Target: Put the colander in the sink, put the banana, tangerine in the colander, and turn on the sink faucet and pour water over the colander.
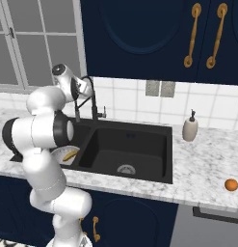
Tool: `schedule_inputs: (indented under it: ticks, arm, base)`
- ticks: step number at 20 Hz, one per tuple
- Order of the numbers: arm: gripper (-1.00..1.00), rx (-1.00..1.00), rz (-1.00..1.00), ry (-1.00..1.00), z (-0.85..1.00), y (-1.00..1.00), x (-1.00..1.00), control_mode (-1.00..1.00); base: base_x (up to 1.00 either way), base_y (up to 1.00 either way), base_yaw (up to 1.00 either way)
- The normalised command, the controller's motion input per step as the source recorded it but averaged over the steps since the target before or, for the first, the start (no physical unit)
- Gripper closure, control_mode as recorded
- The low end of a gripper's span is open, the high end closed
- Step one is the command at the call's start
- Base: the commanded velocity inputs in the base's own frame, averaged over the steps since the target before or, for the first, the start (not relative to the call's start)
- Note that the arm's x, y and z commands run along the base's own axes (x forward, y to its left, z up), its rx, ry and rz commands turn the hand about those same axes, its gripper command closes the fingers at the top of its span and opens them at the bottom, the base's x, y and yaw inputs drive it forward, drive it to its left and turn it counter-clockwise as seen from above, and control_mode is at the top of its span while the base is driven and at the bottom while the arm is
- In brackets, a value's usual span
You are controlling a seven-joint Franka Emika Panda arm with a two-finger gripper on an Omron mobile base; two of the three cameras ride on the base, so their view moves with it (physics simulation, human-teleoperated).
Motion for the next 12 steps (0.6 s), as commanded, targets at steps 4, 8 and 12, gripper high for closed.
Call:
schedule_inputs:
  ticks: [4,8,12]
  arm:
    - [-1.0,-0.04,0.03,0.01,-0.21,0.0,0.28,-1.0]
    - [-1.0,0.0,-0.01,0.0,0.0,0.01,0.13,-1.0]
    - [-1.0,-0.01,-0.03,0.0,0.0,0.04,0.4,-1.0]
  base:
    - [0.0,0.0,0.0]
    - [0.0,0.0,0.0]
    - [0.0,0.0,0.0]
